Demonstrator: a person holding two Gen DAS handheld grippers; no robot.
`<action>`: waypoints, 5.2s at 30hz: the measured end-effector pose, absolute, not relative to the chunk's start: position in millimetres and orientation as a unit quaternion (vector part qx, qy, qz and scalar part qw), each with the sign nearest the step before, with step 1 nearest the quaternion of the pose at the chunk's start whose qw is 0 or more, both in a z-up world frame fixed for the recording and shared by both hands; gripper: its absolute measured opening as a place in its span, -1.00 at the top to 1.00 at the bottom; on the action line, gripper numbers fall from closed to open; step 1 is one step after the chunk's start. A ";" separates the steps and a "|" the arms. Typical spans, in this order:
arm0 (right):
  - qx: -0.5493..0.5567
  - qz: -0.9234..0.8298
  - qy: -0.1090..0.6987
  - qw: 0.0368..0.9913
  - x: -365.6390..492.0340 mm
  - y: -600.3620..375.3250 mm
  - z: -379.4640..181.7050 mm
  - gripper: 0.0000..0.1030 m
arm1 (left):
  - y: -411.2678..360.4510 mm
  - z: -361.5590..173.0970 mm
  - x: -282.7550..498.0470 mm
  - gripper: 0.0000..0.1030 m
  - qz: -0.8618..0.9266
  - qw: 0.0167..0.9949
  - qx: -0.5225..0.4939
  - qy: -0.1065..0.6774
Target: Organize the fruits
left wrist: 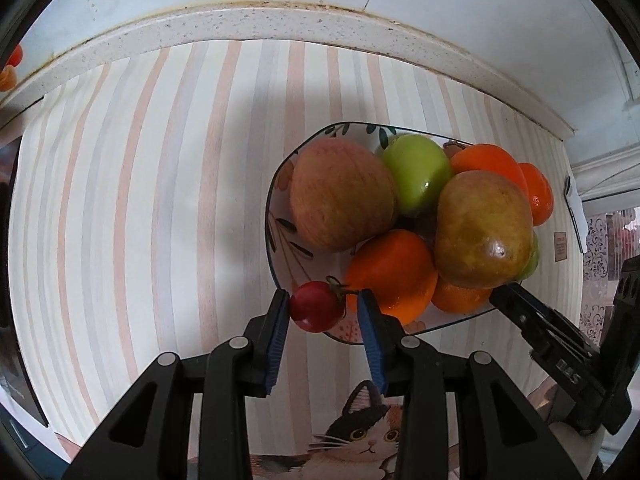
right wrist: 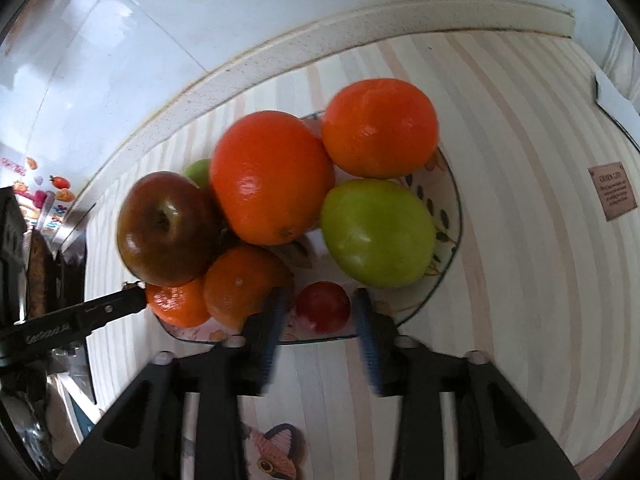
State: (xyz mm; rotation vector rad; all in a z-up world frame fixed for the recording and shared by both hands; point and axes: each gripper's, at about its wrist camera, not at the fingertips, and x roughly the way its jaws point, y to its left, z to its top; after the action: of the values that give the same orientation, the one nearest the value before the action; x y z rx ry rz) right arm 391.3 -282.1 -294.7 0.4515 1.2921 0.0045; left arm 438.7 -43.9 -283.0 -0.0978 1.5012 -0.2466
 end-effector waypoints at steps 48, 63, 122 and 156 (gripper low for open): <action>0.077 -0.062 0.410 0.907 140.2 -229.0 -37.9 -0.93 | -21.3 -72.1 200.3 -0.64 -0.090 0.879 0.025 0.468; 0.052 -0.007 0.356 0.933 23.0 -217.9 30.6 -0.94 | -17.9 -17.3 87.1 -0.64 -0.044 0.908 0.001 0.417; 0.069 0.016 0.410 0.909 84.9 -209.4 -8.2 -0.97 | -6.8 -35.8 123.5 -0.96 0.004 0.897 0.028 0.441; 0.060 0.013 0.412 0.909 84.7 -199.6 -11.4 -0.97 | -3.8 -37.0 123.4 -0.96 -0.005 0.896 0.029 0.443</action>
State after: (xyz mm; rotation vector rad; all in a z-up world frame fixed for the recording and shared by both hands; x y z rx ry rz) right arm 84.7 -199.6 -11.4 0.1243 0.8493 0.0275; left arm 123.4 -3.8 -37.0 0.0610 0.9180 -0.0103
